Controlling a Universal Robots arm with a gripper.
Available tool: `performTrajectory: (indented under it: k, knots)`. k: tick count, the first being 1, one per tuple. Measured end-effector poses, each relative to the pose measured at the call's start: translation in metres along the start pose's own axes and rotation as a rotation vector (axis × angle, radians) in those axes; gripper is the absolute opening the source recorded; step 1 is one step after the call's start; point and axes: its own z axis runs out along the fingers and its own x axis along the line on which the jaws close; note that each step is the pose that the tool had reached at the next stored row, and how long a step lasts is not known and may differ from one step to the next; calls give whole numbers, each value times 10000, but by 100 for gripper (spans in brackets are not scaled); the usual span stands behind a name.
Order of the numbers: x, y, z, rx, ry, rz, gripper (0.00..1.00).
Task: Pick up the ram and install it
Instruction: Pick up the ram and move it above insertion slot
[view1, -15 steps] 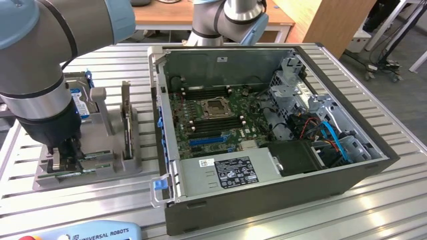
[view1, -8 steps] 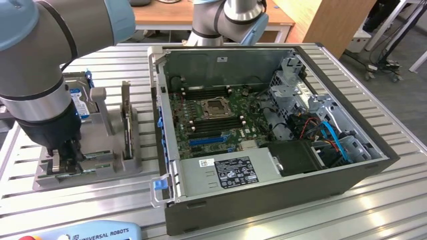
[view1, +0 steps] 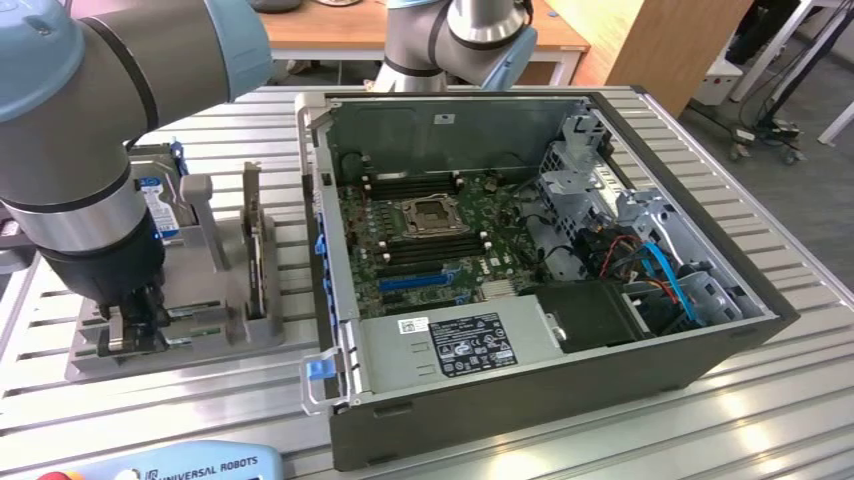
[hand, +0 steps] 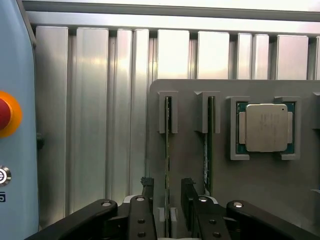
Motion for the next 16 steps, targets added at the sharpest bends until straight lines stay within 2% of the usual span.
performTrajectory:
  k: [4,16]
  knots:
    - [0,-6,3,3,-2,-1,36]
    - [1,-128,3,2,-4,-2,36]
